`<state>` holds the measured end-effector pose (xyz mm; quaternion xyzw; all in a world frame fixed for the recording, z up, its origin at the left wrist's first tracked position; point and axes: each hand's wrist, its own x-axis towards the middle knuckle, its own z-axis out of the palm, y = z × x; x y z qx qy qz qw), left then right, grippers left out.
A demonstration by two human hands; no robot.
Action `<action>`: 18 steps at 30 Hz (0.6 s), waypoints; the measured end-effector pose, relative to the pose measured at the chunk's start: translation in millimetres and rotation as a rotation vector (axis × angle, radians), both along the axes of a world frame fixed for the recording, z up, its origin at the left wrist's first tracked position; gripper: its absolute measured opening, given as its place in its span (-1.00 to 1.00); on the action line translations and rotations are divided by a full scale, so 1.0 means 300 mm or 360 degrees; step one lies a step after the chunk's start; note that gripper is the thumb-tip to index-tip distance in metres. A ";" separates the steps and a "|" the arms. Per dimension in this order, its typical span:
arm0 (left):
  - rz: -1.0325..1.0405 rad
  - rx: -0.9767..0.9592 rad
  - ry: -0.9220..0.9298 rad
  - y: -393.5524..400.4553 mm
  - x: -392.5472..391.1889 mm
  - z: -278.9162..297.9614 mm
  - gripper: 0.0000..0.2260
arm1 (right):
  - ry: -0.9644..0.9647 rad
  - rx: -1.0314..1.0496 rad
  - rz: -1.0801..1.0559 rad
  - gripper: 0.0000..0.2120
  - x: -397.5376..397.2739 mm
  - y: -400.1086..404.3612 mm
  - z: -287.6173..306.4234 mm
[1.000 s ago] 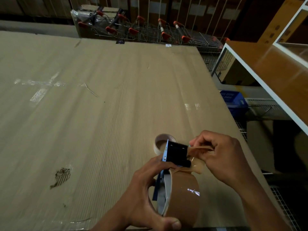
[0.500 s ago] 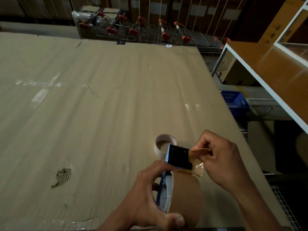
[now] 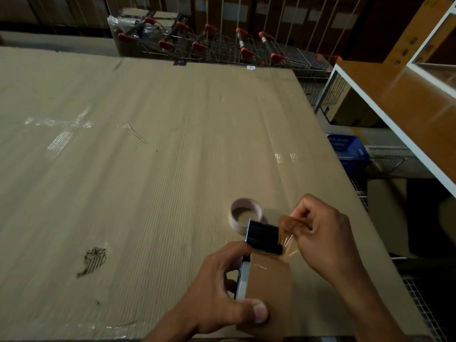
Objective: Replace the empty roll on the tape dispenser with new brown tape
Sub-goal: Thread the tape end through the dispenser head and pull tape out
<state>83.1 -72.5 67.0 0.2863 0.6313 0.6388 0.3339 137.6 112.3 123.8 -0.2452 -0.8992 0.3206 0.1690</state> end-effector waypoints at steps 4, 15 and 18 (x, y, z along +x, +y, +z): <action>-0.0057 -0.0080 -0.0041 -0.007 -0.018 0.010 -0.49 | 0.0025 0.0090 0.0183 -0.80 -0.011 -0.011 -0.025; -0.0034 0.0063 -0.0196 -0.014 0.026 0.015 -0.17 | 0.0305 0.0323 0.0186 -0.84 -0.005 -0.014 -0.048; 0.0001 0.0098 -0.0072 -0.017 0.028 0.017 -0.18 | 0.0461 0.0522 0.0217 -0.89 0.006 -0.031 -0.061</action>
